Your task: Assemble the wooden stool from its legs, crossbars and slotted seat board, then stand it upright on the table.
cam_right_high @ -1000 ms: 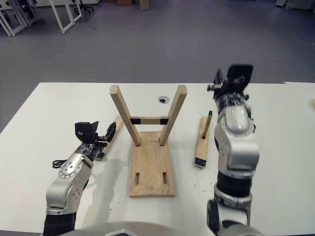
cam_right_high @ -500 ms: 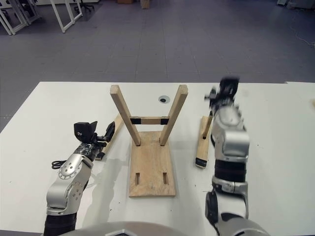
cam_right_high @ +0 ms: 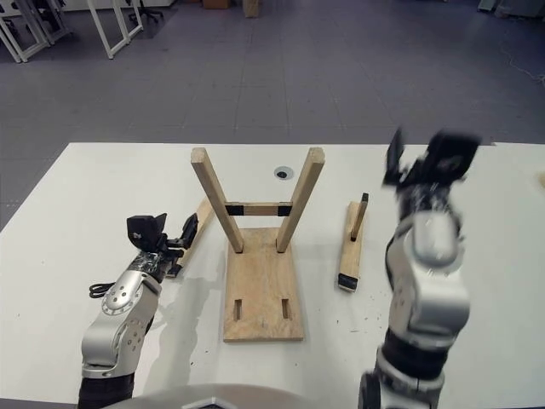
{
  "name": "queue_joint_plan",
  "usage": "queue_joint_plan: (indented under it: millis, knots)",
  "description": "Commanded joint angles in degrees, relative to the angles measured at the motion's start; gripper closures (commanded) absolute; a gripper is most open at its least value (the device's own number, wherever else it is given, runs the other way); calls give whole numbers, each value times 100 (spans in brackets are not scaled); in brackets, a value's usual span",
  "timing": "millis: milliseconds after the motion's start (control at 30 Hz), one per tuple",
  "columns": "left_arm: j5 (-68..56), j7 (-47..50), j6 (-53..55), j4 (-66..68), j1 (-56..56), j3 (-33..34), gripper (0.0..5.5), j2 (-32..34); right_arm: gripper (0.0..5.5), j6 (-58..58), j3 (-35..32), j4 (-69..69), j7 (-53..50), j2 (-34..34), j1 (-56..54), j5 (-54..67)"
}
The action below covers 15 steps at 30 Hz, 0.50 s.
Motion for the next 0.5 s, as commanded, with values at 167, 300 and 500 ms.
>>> queue_joint_plan:
  millis: [167, 300, 500]
  knots:
    - [31, 13, 117, -169, 113, -22, 169, 32, 147, 1773, 696, -17, 397, -45, 1492, 118]
    - [45, 1, 135, -123, 51, -56, 169, 34, 147, 2080, 727, 601, 423, -40, 1268, -11]
    - [40, -44, 159, -73, -7, -62, 169, 68, 243, 1610, 599, 1577, 407, -157, 764, -236]
